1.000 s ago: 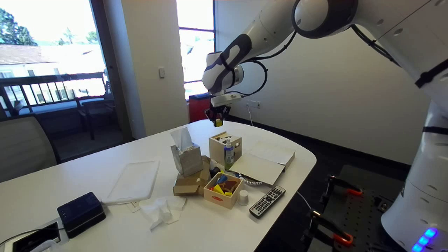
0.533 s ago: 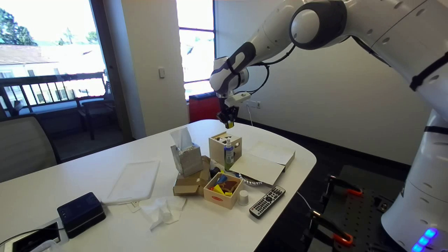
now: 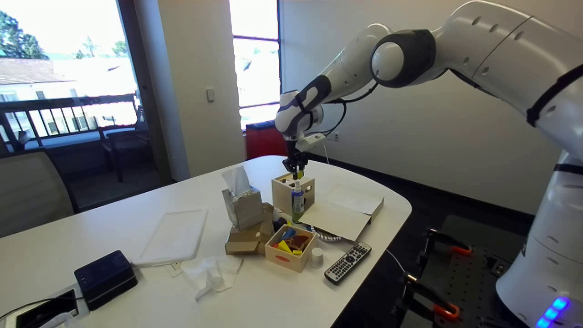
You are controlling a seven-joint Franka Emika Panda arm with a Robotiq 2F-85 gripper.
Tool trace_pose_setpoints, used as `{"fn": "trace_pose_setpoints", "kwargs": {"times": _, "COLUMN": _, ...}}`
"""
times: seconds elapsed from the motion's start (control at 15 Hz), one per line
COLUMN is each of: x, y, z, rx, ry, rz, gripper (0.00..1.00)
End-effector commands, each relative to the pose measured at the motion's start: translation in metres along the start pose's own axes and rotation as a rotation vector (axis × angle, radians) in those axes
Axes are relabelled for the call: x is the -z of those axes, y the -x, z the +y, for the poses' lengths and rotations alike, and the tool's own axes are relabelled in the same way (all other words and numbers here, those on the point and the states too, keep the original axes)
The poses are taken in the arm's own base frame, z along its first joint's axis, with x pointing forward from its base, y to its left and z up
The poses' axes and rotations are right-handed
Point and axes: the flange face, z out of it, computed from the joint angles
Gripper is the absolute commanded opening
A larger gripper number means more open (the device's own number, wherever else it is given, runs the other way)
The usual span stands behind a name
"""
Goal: Put the yellow item in the box
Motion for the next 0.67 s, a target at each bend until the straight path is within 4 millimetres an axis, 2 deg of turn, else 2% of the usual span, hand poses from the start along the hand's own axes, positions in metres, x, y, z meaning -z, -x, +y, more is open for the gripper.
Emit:
{"fn": "trace_pose_setpoints", "kwargs": {"times": 0.0, "x": -0.008, "y": -0.014, "z": -0.003, "rx": 0.024, "ry": -0.023, "rz": 0.032, "gripper": 0.09}}
{"fn": "trace_pose_setpoints", "kwargs": {"times": 0.33, "x": -0.015, "y": -0.025, "z": -0.010, "rx": 0.023, "ry": -0.024, "rz": 0.056, "gripper": 0.09}}
{"fn": "trace_pose_setpoints", "kwargs": {"times": 0.6, "x": -0.022, "y": -0.029, "z": -0.005, "rx": 0.019, "ry": -0.033, "rz": 0.066, "gripper": 0.09}}
